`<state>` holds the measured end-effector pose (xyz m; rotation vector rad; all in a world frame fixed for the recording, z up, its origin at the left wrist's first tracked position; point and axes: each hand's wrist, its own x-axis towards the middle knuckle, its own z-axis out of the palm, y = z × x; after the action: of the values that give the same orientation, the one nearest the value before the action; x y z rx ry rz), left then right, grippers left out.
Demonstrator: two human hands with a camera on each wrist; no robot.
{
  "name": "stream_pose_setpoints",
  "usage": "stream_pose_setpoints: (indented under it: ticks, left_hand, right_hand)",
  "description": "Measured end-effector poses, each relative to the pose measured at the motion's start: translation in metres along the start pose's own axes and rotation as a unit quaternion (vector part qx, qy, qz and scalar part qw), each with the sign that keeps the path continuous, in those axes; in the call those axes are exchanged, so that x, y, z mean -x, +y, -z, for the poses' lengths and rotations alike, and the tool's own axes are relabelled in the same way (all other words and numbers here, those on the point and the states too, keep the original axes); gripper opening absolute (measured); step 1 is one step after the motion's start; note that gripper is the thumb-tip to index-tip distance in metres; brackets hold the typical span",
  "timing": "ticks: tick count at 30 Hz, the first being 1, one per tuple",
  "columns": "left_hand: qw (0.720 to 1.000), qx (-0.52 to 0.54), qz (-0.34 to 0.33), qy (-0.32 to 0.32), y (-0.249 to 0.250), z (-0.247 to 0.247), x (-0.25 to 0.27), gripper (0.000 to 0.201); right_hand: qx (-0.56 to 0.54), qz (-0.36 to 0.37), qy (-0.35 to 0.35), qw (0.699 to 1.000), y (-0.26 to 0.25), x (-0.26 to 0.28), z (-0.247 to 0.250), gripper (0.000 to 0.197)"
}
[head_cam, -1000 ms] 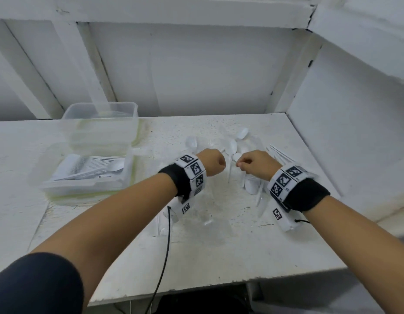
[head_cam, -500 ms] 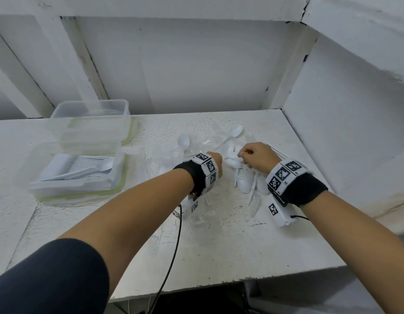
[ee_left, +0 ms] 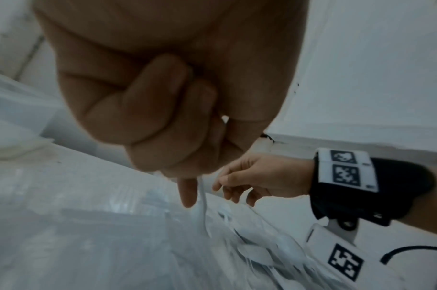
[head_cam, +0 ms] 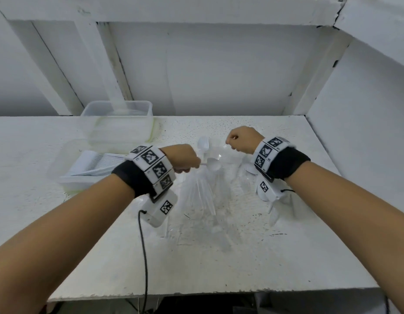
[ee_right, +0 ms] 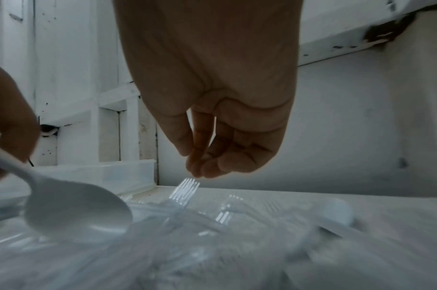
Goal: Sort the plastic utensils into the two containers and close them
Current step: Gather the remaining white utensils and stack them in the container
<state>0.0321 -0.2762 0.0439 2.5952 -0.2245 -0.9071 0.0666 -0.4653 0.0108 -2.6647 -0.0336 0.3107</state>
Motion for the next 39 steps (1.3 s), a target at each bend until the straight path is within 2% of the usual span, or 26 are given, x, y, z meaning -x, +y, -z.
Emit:
stream_pose_setpoints:
  ticks: [4,8,10,12,14,17,20,23,25,28,30,32,34,36,38,39]
  left_hand:
    - [0.991,0.113,0.016,0.069,-0.043,0.015,0.013,0.022]
    - [0.949,0.275,0.043,0.149,-0.068,0.019,0.014,0.016]
    - [0.927,0.337,0.044,0.156,-0.072,0.018,0.014,0.014]
    - [0.913,0.373,0.049,0.155,-0.075,0.016,0.013,0.017]
    - [0.910,0.381,0.054,0.153,-0.077,0.013,0.013,0.018]
    - [0.913,0.380,0.057,0.138,-0.081,0.010,0.011,0.018]
    - [0.915,0.377,0.057,0.130,-0.082,0.010,0.011,0.019]
    - [0.917,0.375,0.054,0.128,-0.080,0.009,0.009,0.020]
    - [0.917,0.375,0.053,0.126,-0.079,0.008,0.007,0.020]
    - [0.916,0.378,0.048,0.123,-0.076,0.006,0.004,0.020]
    - [0.917,0.376,0.046,0.126,-0.075,0.005,0.002,0.021]
    - [0.916,0.376,0.046,0.129,-0.075,0.005,0.002,0.021]
    - [0.917,0.375,0.046,0.131,-0.076,0.005,0.002,0.021]
    - [0.917,0.373,0.047,0.132,-0.076,0.004,0.002,0.021]
    - [0.918,0.371,0.044,0.133,-0.076,0.004,0.002,0.021]
    - [0.918,0.370,0.043,0.133,-0.076,0.004,0.002,0.022]
  right_hand:
    - [0.066,0.026,-0.040,0.997,-0.033,-0.035,-0.005,0.031]
    - [0.129,0.027,-0.102,0.986,-0.049,-0.060,-0.016,0.051]
    - [0.175,0.031,-0.142,0.974,-0.055,-0.069,-0.024,0.059]
    - [0.232,0.035,-0.145,0.961,-0.060,-0.073,-0.030,0.055]
    - [0.277,0.033,-0.138,0.950,-0.065,-0.069,-0.031,0.043]
    - [0.328,0.015,-0.143,0.934,-0.058,-0.072,-0.031,0.039]
    - [0.325,0.015,-0.127,0.937,-0.029,-0.101,-0.038,0.027]
    - [0.260,0.006,-0.142,0.955,-0.012,-0.108,-0.035,0.023]
    - [0.210,0.014,-0.153,0.966,-0.033,-0.069,-0.017,0.022]
    - [0.043,0.007,-0.174,0.984,-0.031,-0.056,-0.008,0.024]
    - [-0.079,-0.013,-0.184,0.980,-0.033,-0.049,-0.006,0.027]
    - [-0.142,-0.040,-0.139,0.979,-0.034,-0.051,-0.009,0.027]
    - [-0.107,-0.078,-0.071,0.989,-0.035,-0.055,-0.015,0.025]
    - [0.005,-0.081,-0.043,0.996,-0.034,-0.060,-0.020,0.022]
    - [0.082,-0.082,-0.077,0.990,-0.037,-0.060,-0.027,0.007]
    - [0.120,-0.082,-0.086,0.986,-0.034,-0.067,-0.033,0.017]
